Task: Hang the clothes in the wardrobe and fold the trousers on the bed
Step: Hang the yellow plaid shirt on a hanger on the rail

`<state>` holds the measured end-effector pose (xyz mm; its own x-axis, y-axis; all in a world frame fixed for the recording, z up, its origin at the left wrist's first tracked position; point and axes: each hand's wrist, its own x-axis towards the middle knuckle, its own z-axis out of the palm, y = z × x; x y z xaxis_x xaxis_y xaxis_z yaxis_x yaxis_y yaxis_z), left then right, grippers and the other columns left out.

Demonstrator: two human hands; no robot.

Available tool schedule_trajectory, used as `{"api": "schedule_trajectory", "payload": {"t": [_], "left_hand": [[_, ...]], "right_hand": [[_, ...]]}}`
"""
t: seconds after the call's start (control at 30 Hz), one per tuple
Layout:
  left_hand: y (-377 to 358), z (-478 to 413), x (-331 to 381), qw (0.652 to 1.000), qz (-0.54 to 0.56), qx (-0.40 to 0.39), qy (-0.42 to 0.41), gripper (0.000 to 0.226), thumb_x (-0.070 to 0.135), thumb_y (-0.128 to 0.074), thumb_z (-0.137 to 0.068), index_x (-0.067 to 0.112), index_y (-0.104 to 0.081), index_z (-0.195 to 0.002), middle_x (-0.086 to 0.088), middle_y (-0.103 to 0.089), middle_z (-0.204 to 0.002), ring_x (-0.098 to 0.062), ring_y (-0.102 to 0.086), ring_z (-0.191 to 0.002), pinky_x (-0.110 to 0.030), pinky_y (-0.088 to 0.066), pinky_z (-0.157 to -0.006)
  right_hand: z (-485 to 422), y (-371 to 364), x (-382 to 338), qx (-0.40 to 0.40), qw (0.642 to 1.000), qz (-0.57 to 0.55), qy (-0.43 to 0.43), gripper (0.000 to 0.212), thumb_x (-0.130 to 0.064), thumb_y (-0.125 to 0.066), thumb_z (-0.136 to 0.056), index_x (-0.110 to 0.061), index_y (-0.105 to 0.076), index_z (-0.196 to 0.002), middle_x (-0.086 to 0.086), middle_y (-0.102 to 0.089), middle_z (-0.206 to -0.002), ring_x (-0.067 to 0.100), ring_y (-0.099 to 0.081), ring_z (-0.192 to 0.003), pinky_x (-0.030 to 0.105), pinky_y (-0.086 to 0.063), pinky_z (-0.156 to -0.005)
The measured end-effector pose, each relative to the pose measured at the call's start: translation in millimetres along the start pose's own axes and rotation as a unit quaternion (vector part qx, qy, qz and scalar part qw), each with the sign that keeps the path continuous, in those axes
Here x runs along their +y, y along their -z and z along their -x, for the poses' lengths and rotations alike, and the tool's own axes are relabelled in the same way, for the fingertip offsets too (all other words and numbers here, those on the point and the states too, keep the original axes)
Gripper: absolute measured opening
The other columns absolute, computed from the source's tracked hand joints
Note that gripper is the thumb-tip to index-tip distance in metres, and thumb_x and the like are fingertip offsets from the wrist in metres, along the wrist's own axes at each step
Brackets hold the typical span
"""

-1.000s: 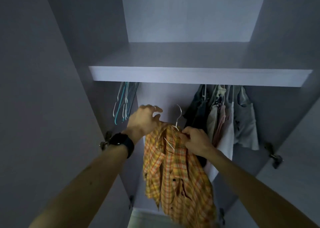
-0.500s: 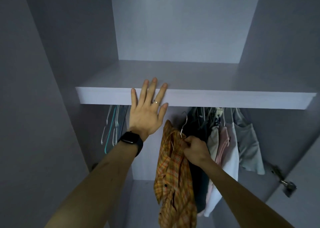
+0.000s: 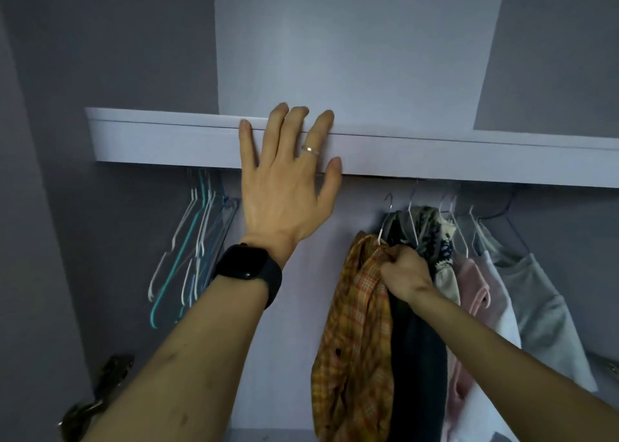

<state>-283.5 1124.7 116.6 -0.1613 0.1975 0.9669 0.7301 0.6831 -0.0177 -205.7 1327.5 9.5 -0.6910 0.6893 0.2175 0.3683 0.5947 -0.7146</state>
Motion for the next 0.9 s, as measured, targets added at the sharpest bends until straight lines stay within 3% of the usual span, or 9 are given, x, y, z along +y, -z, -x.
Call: {"api": "schedule_trajectory", "payload": {"t": [0.2, 0.27, 0.33, 0.47, 0.53, 0.77, 0.9], "left_hand": [[1, -2, -4, 1.000, 0.008, 0.012, 0.008, 0.055, 0.047, -0.039, -0.099, 0.027, -0.041, -0.150, -0.001, -0.041, -0.152, -0.023, -0.024, -0.149, -0.055, -0.005, -0.122], [1, 0, -6, 1.000, 0.007, 0.013, 0.004, 0.056, 0.047, -0.037, -0.100, 0.028, -0.038, -0.152, -0.001, -0.037, -0.155, -0.023, -0.021, -0.151, -0.055, -0.004, -0.122], [0, 1, -8, 1.000, 0.003, 0.016, 0.001, 0.056, 0.048, -0.036, -0.100, 0.028, -0.036, -0.152, -0.001, -0.035, -0.156, -0.023, -0.018, -0.152, -0.055, -0.004, -0.122], [-4, 9, -7, 0.999, 0.010, 0.035, 0.001, 0.056, 0.049, -0.036, -0.100, 0.028, -0.036, -0.152, -0.001, -0.035, -0.156, -0.023, -0.018, -0.152, -0.055, -0.003, -0.122], [-8, 10, -8, 0.999, 0.016, 0.047, -0.002, 0.055, 0.049, -0.036, -0.100, 0.030, -0.036, -0.152, -0.001, -0.034, -0.157, -0.023, -0.017, -0.152, -0.055, -0.002, -0.122], [-17, 2, -6, 0.996, 0.027, 0.080, -0.004, 0.056, 0.048, -0.037, -0.100, 0.032, -0.035, -0.153, 0.000, -0.032, -0.158, -0.021, -0.015, -0.153, -0.053, 0.002, -0.122], [-19, 1, -12, 0.997, 0.012, 0.082, -0.005, 0.057, 0.049, -0.035, -0.100, 0.031, -0.033, -0.153, 0.000, -0.032, -0.158, -0.022, -0.015, -0.153, -0.055, 0.001, -0.122]], "right_hand": [[-34, 3, -20, 0.079, 0.996, -0.031, 0.035, 0.025, -0.016, -0.051, -0.095, -0.007, -0.061, -0.074, 0.007, -0.061, -0.073, 0.026, -0.059, -0.073, 0.031, -0.043, -0.062], [-41, 3, -26, 0.108, 0.993, -0.038, 0.036, 0.026, -0.016, -0.052, -0.094, -0.009, -0.056, -0.070, 0.009, -0.059, -0.070, 0.025, -0.055, -0.065, 0.031, -0.041, -0.057], [-46, 7, -30, 0.135, 0.990, -0.035, 0.032, 0.024, -0.020, -0.052, -0.095, -0.008, -0.056, -0.074, 0.011, -0.060, -0.075, 0.027, -0.055, -0.066, 0.032, -0.042, -0.061], [-64, 20, -34, 0.173, 0.985, -0.025, 0.016, 0.033, -0.028, -0.054, -0.096, 0.000, -0.065, -0.111, 0.022, -0.066, -0.112, 0.041, -0.062, -0.105, 0.038, -0.049, -0.085], [-75, 23, -36, 0.171, 0.985, -0.020, 0.001, 0.039, -0.030, -0.057, -0.096, 0.001, -0.063, -0.119, 0.024, -0.064, -0.123, 0.042, -0.061, -0.112, 0.039, -0.050, -0.090], [-94, 2, -39, 0.151, 0.987, 0.056, -0.021, 0.037, -0.032, -0.061, -0.095, -0.004, -0.064, -0.118, 0.020, -0.062, -0.129, 0.039, -0.061, -0.116, 0.037, -0.050, -0.086], [-72, -13, -34, 0.167, 0.976, 0.138, 0.032, 0.039, -0.046, -0.056, -0.095, -0.014, -0.066, -0.115, 0.015, -0.066, -0.122, 0.036, -0.063, -0.110, 0.034, -0.046, -0.077]]}}
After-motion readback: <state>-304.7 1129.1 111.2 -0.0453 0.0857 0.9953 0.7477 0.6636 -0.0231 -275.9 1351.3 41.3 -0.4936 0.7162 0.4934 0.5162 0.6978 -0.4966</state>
